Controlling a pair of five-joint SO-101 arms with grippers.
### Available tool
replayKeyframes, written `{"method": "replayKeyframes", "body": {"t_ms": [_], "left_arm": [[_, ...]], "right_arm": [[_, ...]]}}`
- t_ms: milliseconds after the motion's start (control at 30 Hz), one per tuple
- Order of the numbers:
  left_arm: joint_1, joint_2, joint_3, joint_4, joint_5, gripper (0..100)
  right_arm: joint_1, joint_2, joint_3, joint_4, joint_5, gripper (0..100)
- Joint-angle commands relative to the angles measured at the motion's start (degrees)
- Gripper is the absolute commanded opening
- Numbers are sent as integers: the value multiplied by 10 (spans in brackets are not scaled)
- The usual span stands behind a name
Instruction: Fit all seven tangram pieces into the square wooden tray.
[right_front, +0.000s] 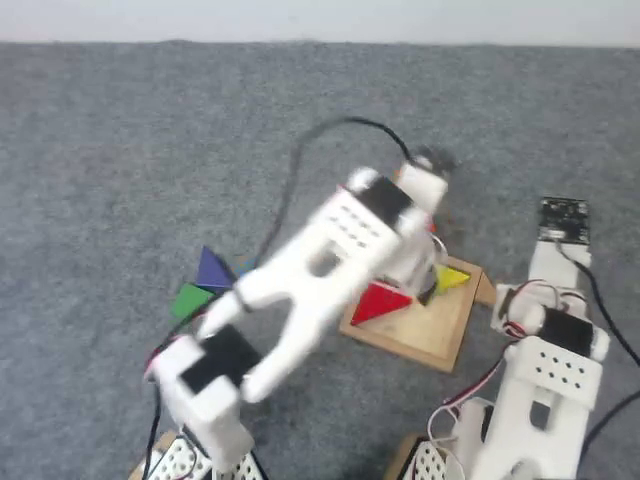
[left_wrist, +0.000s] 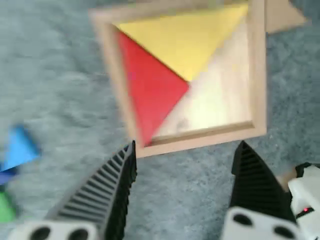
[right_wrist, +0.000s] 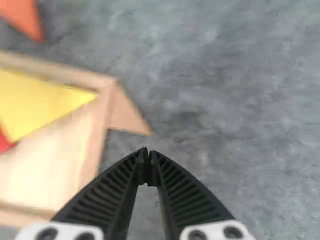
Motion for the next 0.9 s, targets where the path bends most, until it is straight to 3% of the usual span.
{"method": "replayKeyframes", "body": {"t_ms": [0,200,333,533,700,867], "left_arm": [[-140,-125,17,3,-47,297],[-378,-234,136,-45,-170,297],[-471,-276,285,-127,-209,297],[-536,-359,506,-273,-251,297],[-562,-433,622,-338,-305,297],[-564,-462,695,-385,-309,297]], "right_arm": [[-71,-9,-4,1,5,32],[-153,-9,31,-20,-55,146],[-163,-9,44,-41,-124,151],[-165,-9,76,-78,-140,147],[-138,31,81,-122,-179,108],[-109,140,48,-128,-181,110]]}}
